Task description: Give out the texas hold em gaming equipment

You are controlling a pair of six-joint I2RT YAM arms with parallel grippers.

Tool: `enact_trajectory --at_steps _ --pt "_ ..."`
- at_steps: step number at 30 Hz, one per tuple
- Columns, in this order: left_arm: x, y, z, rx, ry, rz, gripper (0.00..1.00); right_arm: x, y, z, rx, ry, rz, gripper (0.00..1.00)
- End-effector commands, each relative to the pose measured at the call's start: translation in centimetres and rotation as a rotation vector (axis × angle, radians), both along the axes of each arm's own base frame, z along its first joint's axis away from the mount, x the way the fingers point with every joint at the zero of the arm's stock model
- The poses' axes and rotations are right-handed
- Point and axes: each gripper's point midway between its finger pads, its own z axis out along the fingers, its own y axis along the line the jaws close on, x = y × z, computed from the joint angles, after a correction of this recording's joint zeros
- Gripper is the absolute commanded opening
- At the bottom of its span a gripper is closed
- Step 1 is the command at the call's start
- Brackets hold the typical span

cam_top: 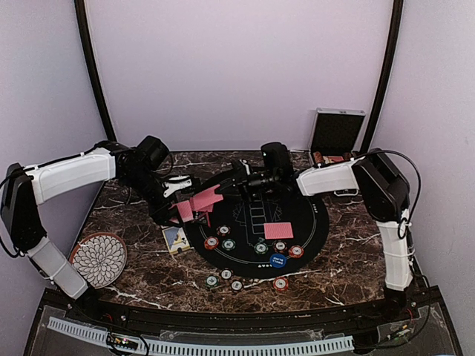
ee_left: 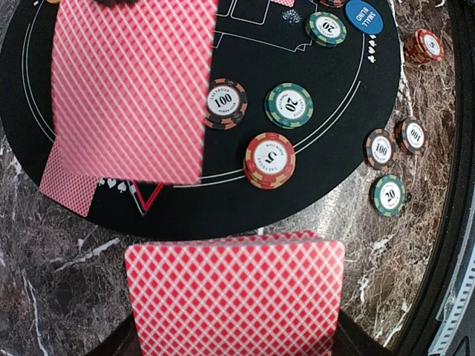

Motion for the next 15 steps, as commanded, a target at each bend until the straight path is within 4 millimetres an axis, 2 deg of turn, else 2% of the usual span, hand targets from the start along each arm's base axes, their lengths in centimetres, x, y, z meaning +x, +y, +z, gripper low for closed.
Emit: enact_trajectory --at_steps 1,4,15 --pt "-0.8 0.4 1.0 -0.009 -0.021 -0.015 0.00 2.6 -1.8 1.2 -0.001 -0.084 -0.047 0.00" --pt "-0.9 0.4 1.3 -0.015 -0.020 -0.014 0.00 4.0 -1.8 0.0 -0.019 -0.077 -0.059 0.00" --pt "-1.2 0.4 1.4 -0.018 -0.012 -0.017 0.00 7.6 1.0 -3.1 -0.060 -0.091 -0.108 0.00"
